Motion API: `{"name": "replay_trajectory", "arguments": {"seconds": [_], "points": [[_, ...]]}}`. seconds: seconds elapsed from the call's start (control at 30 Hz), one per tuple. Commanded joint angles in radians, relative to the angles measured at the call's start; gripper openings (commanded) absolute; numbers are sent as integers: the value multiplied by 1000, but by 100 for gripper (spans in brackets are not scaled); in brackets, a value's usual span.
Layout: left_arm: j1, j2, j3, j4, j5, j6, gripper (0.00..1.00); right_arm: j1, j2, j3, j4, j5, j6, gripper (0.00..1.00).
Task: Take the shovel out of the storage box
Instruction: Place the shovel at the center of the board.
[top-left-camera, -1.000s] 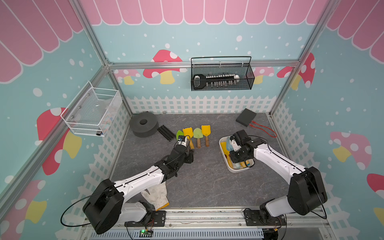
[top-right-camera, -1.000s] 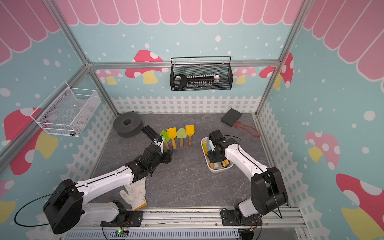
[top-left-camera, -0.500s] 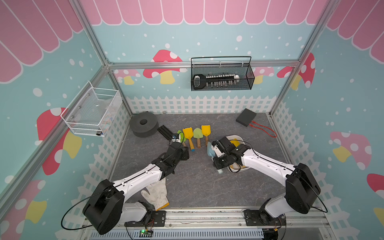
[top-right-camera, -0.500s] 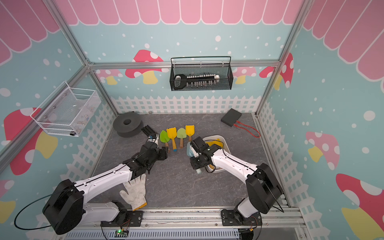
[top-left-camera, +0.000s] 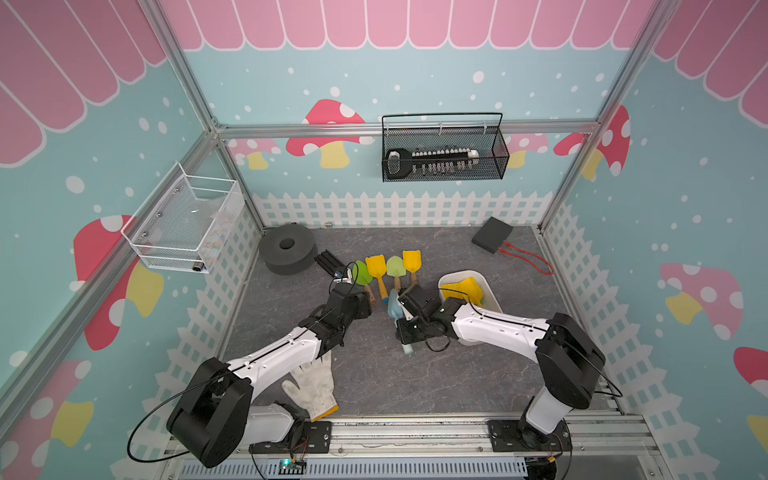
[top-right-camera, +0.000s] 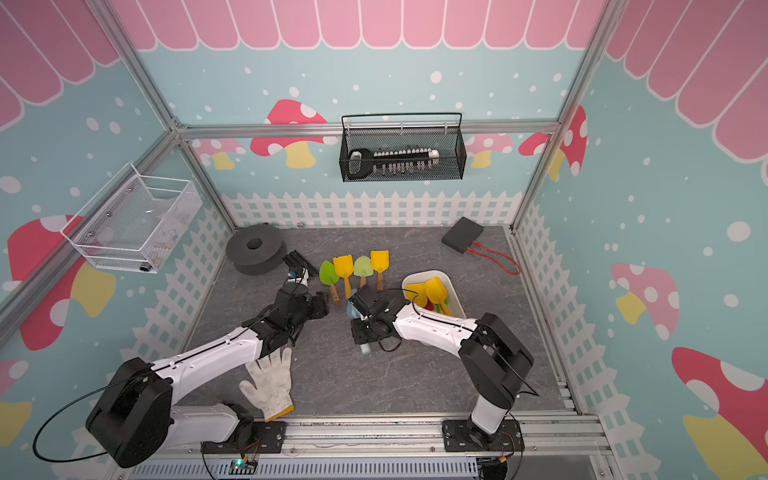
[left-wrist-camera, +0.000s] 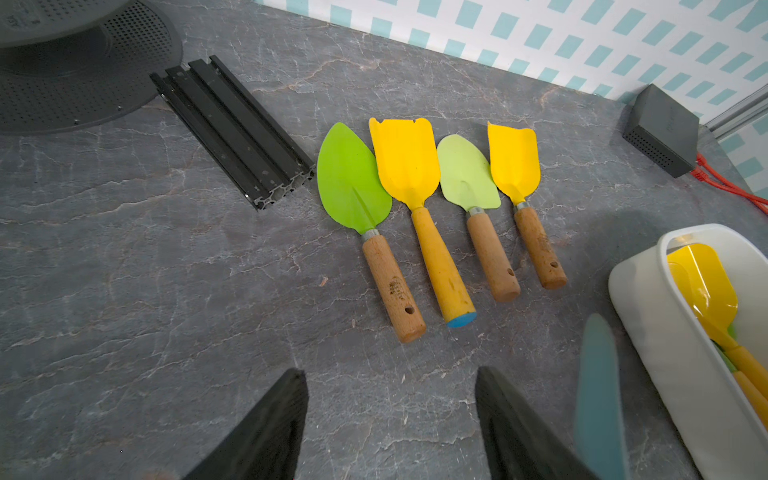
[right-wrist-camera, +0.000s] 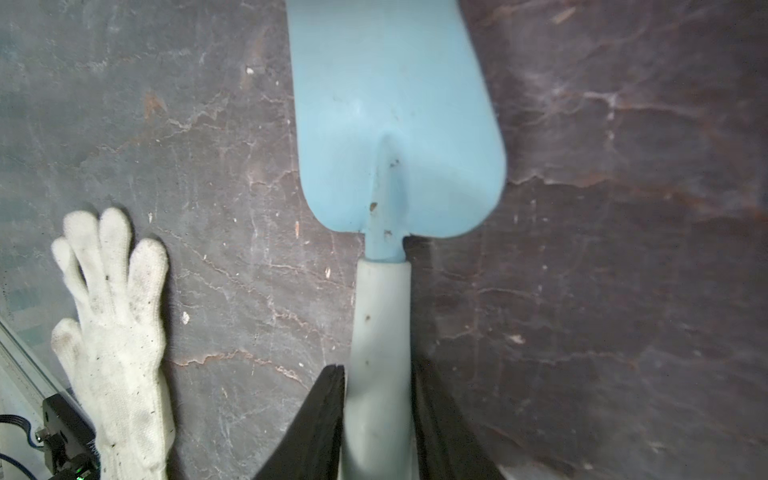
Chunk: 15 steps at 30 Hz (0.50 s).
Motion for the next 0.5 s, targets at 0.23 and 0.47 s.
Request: {"name": "replay_trajectory", "arguments": {"seconds": [0.23,0.47], "points": [[8,-21,-20,11,8,-19,69,59,152,99,79,28,116,18],[8,-16,-16,8,16,-20,69,85,223,124,99,24,141,19]]}}
